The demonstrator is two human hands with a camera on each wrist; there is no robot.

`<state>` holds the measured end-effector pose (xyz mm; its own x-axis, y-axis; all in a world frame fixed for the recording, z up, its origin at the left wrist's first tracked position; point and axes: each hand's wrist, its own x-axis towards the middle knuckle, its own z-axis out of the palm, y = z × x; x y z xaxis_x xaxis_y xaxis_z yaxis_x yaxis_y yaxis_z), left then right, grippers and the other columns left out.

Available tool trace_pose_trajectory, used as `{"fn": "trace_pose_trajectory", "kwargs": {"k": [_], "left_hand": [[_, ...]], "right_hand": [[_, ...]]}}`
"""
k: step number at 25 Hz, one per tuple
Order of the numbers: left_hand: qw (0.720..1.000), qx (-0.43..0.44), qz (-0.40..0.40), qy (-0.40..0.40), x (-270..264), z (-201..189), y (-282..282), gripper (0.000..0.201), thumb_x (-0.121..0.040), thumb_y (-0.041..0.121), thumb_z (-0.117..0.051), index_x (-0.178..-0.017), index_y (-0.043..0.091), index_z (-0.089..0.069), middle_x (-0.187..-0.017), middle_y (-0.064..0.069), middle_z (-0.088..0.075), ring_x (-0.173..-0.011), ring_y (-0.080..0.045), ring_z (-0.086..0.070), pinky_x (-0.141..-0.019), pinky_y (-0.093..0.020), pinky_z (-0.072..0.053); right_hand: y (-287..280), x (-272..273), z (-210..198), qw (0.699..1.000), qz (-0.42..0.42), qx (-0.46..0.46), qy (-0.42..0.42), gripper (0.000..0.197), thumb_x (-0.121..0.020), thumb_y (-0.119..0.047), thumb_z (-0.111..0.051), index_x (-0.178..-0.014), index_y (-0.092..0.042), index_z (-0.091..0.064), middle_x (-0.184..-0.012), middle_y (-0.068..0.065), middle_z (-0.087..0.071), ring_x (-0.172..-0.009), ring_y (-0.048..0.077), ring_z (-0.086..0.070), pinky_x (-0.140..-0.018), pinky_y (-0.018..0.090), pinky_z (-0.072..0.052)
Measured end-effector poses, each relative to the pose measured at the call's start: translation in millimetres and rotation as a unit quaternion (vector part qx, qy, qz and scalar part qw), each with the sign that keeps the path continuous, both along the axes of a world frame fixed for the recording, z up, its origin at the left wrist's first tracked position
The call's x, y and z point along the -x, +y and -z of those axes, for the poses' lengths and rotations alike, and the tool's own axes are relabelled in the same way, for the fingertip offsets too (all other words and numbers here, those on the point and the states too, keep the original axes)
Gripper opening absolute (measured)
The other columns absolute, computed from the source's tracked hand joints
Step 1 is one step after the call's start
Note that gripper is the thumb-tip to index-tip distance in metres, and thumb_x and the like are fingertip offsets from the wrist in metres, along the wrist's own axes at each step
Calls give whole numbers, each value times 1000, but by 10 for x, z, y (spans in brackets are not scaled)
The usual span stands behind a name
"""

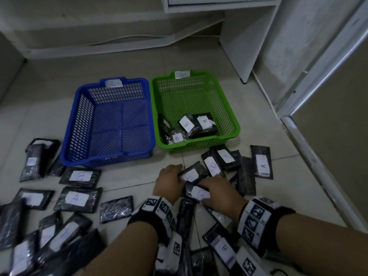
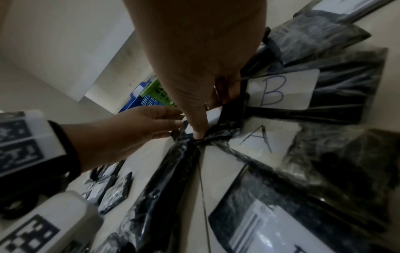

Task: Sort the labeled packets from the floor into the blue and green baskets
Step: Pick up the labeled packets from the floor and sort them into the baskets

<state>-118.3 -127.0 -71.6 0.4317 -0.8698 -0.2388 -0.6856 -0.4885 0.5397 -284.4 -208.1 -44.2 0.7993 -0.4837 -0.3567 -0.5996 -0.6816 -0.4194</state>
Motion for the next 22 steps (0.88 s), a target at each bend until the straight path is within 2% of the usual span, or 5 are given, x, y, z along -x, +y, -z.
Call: {"fn": "trace_pose_trajectory", "kwargs": {"k": [7, 12, 15, 17, 22], "left_hand": [[985, -6, -86, 148, -230, -186, 95, 24, -78, 4, -69, -100, 14, -68, -98, -9, -68, -94, -24, -63, -78, -25, -46], [902, 44, -149, 403, -567, -716, 267, 23, -87, 5, -64, -107, 15, -67, -80, -6, -63, -62, -12, -56, -57, -25, -53], [882, 84, -148, 438, -696, -955, 244, 23, -85, 8, -67, -107, 13, -64, -84, -12, -61, -69, -17, -59, -69, -38, -54], [857, 146, -190, 456, -717, -1052, 125, 20, -85, 5, -66, -101, 12, -56, -90, -11, -65, -66, -16, -65, -59, -32, -58], [806, 268, -289, 442, -720, -1041, -502, 24, -89, 2, -60, -107, 9, -46, -111, -18, -58, -87, -31, -66, -58, -31, -60]], "right_hand": [[-326, -52, -292, 986, 84, -118, -82, 31, -82, -22, -71, -112, -15, -68, -99, -4, -64, -92, 11, -59, -71, 18, -40], [-569, -303, -781, 889, 233, -280, -278, 30, -87, -8, -65, -116, -14, -65, -104, 3, -71, -87, 13, -68, -75, 23, -56], [-770, -475, -854, 846, 313, -263, -341, 30, -83, -2, -63, -111, -12, -61, -107, 9, -69, -90, 21, -68, -78, 33, -56], [-952, -573, -831, 832, 368, -241, -338, 28, -76, -11, -69, -99, -20, -57, -106, 11, -67, -84, 26, -67, -66, 37, -57], [-1304, -778, -750, 834, 430, -216, -269, 15, -85, -2, -63, -96, -11, -58, -101, 16, -67, -58, 23, -57, -38, 24, -48]]}}
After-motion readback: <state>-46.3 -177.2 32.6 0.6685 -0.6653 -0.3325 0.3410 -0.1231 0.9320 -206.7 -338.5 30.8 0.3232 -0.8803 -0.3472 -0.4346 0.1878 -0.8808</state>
